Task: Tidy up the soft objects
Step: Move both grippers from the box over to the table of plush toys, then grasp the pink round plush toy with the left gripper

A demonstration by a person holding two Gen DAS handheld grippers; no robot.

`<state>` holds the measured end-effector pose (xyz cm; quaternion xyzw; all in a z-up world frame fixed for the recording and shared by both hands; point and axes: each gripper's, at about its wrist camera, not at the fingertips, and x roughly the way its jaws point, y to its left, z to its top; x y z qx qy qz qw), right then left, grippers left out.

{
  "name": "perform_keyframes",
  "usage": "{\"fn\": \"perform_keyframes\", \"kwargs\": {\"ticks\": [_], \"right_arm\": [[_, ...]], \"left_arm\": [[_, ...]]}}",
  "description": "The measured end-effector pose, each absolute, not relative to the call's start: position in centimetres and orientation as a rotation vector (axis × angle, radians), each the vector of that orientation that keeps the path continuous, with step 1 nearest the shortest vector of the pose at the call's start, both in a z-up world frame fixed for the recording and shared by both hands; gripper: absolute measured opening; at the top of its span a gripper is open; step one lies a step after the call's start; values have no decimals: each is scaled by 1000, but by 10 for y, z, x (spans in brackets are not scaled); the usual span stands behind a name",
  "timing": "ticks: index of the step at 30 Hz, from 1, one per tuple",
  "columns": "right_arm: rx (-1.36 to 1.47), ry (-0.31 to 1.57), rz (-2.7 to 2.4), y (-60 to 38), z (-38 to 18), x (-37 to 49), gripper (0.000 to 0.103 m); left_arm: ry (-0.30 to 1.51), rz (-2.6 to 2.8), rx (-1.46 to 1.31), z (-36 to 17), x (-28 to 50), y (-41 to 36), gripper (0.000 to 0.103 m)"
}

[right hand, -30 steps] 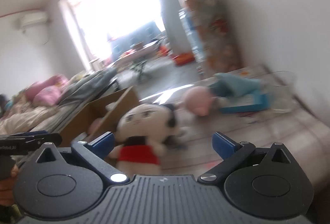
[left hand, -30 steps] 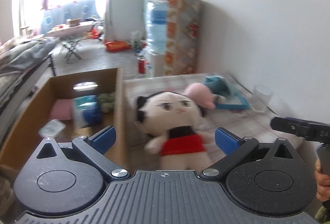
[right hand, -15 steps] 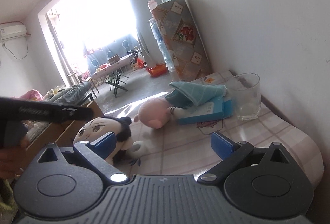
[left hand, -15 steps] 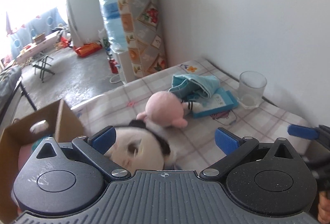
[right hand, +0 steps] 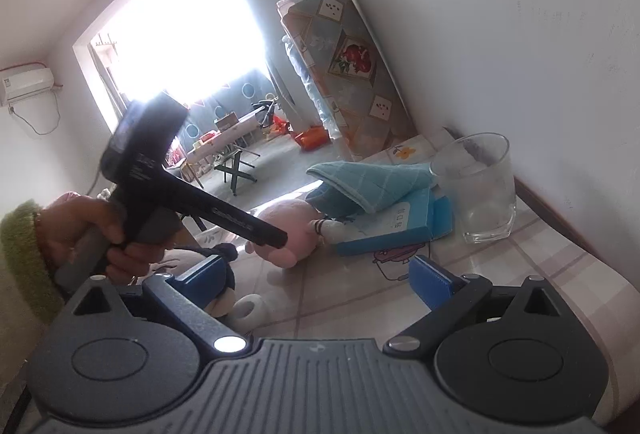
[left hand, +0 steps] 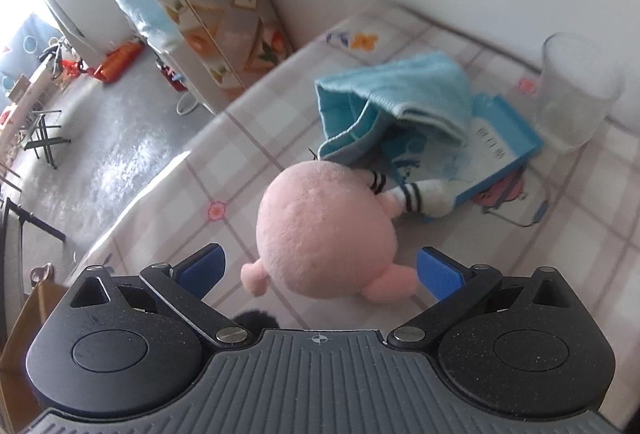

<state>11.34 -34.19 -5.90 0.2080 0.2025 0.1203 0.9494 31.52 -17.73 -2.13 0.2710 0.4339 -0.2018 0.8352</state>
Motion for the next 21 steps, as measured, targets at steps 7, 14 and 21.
{"fn": "perform_keyframes", "kwargs": {"ticks": [7, 14, 21], "right_arm": [[449, 426, 240, -349, -68, 127, 100], [445, 434, 243, -349, -70, 132, 100], [450, 446, 239, -349, -73, 132, 100]], "left_arm": [[938, -444, 609, -44, 332, -185, 103], [936, -446, 634, -54, 338, -193, 100], [922, -386, 667, -59, 342, -198, 85]]}}
